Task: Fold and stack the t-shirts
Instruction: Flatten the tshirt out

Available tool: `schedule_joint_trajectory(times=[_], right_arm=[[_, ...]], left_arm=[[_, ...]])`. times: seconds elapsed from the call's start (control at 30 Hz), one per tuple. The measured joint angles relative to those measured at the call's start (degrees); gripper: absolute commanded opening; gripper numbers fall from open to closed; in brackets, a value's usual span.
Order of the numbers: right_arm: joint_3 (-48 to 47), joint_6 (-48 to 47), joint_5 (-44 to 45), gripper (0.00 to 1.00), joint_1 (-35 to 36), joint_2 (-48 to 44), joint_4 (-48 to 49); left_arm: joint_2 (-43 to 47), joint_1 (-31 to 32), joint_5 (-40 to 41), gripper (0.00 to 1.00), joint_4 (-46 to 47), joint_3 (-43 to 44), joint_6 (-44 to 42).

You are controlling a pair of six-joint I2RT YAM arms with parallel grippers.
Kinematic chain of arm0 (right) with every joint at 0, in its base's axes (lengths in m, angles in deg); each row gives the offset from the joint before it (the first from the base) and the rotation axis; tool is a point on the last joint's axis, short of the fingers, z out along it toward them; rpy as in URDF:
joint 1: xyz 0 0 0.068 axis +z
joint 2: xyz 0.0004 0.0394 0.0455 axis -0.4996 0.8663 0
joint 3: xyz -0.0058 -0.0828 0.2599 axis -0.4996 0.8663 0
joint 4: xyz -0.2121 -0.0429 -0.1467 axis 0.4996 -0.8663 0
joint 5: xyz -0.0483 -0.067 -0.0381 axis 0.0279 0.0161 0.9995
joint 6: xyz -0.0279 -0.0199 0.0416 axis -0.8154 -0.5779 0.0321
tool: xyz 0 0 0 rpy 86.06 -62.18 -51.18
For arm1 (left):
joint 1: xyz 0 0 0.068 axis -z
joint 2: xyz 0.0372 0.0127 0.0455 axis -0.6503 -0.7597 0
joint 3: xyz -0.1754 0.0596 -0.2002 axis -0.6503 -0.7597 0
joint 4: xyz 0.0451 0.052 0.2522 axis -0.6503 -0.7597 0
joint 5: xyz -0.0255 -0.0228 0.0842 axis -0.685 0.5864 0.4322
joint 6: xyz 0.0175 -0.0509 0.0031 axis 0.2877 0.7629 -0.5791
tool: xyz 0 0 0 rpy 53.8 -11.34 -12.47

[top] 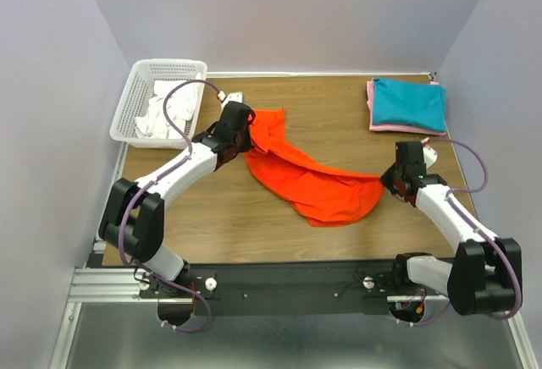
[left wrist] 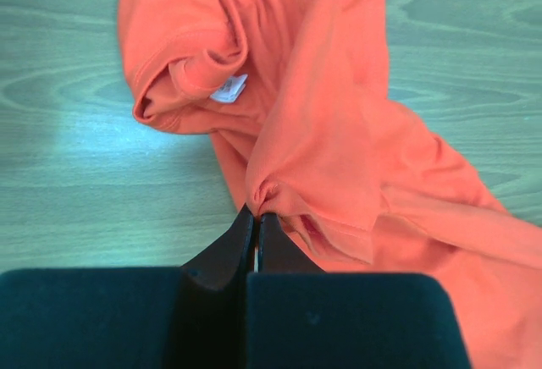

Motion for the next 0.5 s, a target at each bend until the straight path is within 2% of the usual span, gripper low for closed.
schedule_joint_trajectory(times=[0.13,0.27,0.5], right_arm=[[-7.34,-2.54,0.02,0.01,0.0,-5.14,0.17],[-15.3,-4.52,-0.07,0.01,0.0,-9.07,1.05],[-25.62,-6.75,-0.24,0.01,0.0,-14.16,0.96]], left_arm=[[3.19,0.0,0.76,0.0,-0.63,2.54,-0.46],[7.39,-0.07,2.14,0.0,-0.7,9.46,-2.34],[18.14,-0.04,3.13,0.0,1.22,17.77,-7.3]])
